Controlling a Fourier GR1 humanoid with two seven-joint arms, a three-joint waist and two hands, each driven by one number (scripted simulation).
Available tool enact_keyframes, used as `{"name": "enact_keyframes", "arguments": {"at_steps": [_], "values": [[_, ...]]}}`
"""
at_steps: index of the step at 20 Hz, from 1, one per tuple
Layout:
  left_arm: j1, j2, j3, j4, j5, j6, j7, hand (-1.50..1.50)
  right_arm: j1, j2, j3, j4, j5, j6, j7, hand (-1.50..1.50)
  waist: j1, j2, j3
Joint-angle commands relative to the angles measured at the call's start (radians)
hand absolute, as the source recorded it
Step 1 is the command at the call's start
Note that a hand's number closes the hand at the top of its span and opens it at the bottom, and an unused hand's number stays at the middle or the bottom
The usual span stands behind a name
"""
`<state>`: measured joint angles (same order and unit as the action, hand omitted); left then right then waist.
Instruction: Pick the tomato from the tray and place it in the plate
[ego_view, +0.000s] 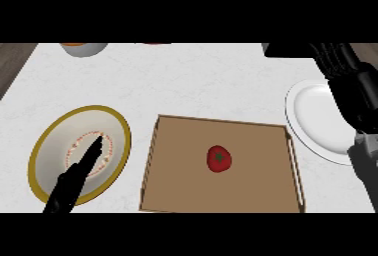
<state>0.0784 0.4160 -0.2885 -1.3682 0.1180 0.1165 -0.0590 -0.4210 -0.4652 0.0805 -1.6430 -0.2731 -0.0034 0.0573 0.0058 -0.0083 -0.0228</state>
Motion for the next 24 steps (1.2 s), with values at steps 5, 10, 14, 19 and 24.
{"name": "enact_keyframes", "arguments": {"at_steps": [5,10,14,19,24], "values": [[-0.224,-0.017,0.095,-0.066,-0.005,0.069,0.019,0.00,-0.060,0.368,0.169,0.095,0.140,-0.375,0.152,-1.50,0.022,0.017,0.021],[-0.241,-0.044,0.075,-0.068,-0.001,0.074,0.054,0.00,-0.022,0.196,0.442,0.193,0.583,-0.385,0.246,1.50,0.006,0.010,0.015],[-0.328,-0.066,0.092,-0.034,-0.006,0.098,0.114,0.00,0.124,0.456,0.548,0.304,0.626,-0.650,0.180,-1.50,-0.003,0.016,0.023],[-0.315,-0.045,0.129,-0.024,0.008,0.067,0.115,0.00,0.111,0.461,0.659,0.391,0.927,-0.765,0.323,-1.50,-0.009,0.006,0.022],[-0.313,-0.029,0.159,-0.042,0.005,0.054,0.131,0.00,0.091,0.400,0.633,0.110,1.181,-0.632,0.630,-1.50,-0.019,0.000,0.021]]}}
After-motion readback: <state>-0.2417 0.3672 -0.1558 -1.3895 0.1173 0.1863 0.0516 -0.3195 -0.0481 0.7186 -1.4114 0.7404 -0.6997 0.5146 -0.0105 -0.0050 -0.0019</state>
